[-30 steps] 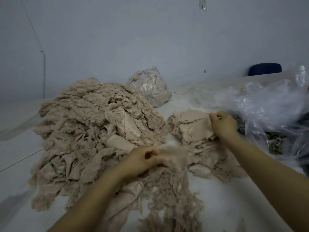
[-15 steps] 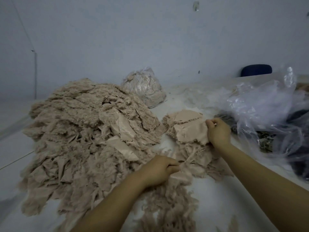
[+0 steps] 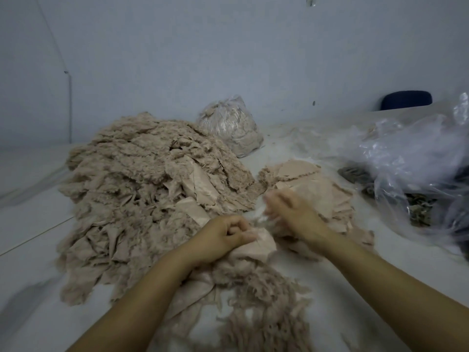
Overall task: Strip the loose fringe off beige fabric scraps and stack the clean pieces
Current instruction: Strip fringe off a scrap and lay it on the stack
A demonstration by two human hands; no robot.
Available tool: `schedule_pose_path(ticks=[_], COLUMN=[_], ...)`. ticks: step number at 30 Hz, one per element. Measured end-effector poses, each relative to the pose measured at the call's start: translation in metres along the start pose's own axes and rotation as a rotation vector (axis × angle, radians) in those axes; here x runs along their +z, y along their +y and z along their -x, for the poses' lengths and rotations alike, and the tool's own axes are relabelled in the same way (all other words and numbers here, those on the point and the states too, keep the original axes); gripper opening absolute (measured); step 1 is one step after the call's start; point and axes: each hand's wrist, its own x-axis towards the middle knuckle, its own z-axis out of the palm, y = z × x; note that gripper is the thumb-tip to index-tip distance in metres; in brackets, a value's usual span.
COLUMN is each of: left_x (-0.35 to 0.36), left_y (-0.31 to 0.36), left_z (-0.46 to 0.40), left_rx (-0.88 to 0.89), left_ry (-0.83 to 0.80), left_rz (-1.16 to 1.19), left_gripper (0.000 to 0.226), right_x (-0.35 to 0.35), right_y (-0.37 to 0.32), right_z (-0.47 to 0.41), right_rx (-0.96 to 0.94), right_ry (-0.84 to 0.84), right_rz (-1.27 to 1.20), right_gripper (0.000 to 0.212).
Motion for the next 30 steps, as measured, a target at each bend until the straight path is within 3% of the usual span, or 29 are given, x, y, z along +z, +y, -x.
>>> schedule_pose_path(ticks=[2, 4, 7, 11, 13, 15, 18, 20, 25, 26, 29, 30], left_x=[-0.001, -0.010, -0.027, -0.032, -0.029, -0.030, -0.049, -0.062, -0.044, -0.037, -0.030, -0.032], left_y=[-0.001, -0.005, -0.017, -0.017, -0.012, -0.012, -0.023, -0.032, -0.016, -0.012, -0.010, -0.012], left_z=[-0.001, 0.005, 0.021, 0.032, 0.030, 0.028, 0.031, 0.036, 0.027, 0.021, 0.005, 0.002], left_rx=[0.002, -0.029, -0.111, -0.080, -0.054, -0.038, -0.060, -0.120, -0.172, -0.165, -0.151, -0.159], left_ry=[0.096, 0.140, 0.136, 0.030, -0.013, 0.044, 0.313, 0.394, 0.173, 0.224, 0.511, 0.564], left_rz=[-0.001, -0.001, 0.071, 0.230, 0.252, 0.270, 0.255, 0.149, 0.299, 0.301, 0.406, 0.422], left_gripper=[0.019, 0.018, 0.021, 0.024, 0.024, 0.027, 0.031, 0.034, 0.044, 0.049, 0.027, 0.029], right_x=[0.021, 0.030, 0.029, 0.037, 0.049, 0.061, 0.063, 0.057, 0.089, 0.098, 0.106, 0.105], right_y=[0.006, 0.012, 0.019, 0.015, 0.009, 0.002, -0.001, -0.001, -0.012, -0.015, -0.016, -0.014], right_z=[0.012, 0.014, 0.017, 0.023, 0.020, 0.016, 0.010, 0.006, -0.004, -0.005, -0.004, -0.003], right_rx=[0.053, 0.029, 0.017, 0.040, 0.056, -0.012, 0.009, 0.057, 0.001, -0.034, -0.077, -0.063], right_ry=[-0.237, -0.143, 0.000, -0.245, -0.294, -0.276, -0.115, -0.001, 0.063, 0.077, 0.124, 0.118], right_rz=[-0.098, -0.157, -0.181, -0.188, -0.055, 0.037, -0.151, -0.288, -0.201, -0.172, -0.126, -0.141], right_gripper=[0.030, 0.017, 0.023, 0.026, 0.032, 0.027, 0.032, 0.030, 0.029, 0.026, 0.022, 0.018])
